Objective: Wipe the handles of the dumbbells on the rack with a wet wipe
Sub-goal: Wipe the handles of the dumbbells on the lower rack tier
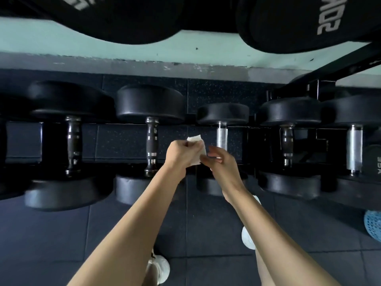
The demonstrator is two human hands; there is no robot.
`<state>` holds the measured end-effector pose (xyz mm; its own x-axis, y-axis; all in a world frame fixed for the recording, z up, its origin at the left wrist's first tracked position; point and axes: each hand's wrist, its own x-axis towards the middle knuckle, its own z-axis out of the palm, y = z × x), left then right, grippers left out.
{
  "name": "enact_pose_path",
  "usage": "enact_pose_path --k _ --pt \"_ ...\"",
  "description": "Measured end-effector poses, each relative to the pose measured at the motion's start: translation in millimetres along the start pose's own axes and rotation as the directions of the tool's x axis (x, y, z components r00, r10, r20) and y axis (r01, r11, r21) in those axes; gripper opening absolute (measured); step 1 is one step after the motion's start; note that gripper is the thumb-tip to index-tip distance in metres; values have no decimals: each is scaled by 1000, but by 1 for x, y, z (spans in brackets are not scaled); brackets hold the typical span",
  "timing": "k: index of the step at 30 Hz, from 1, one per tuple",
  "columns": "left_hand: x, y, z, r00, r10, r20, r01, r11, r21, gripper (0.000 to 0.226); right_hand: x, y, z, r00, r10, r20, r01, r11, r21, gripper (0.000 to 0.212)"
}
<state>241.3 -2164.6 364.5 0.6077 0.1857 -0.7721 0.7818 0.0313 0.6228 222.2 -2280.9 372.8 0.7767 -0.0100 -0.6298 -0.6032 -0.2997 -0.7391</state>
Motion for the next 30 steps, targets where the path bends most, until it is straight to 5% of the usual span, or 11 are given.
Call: enact_pose_path --k 2,6,11,15,22,27,30 --pt "-10 2 -25 998 -32 59 36 998 -57 22 -8 -14 21 996 -87 22 88 996 -24 10" --pt "-27 8 -73 991 -19 135 36 992 -124 17 -29 -35 61 992 -123 -37 125 991 45 15" --pt "-43 -6 -136 975 212 -66 -194 958 209 25 -37 -41 86 947 -156 -280 155 988 -24 26" --pt "-56 -29 -168 932 336 -139 -246 864 440 5 -21 -45 96 890 -237 -389 140 955 -262 7" --pt "-45 -70 -166 977 170 -128 -85 863 498 43 28 -40 138 960 -194 -201 94 902 -421 3" --pt "-35 -74 -168 977 134 -165 -52 903 426 48 35 -27 159 988 -21 -156 16 999 -36 29" --pt "-30 -71 -172 990 84 -115 -26 901 432 42 47 -22 157 968 -27 -249 14 998 -56 21"
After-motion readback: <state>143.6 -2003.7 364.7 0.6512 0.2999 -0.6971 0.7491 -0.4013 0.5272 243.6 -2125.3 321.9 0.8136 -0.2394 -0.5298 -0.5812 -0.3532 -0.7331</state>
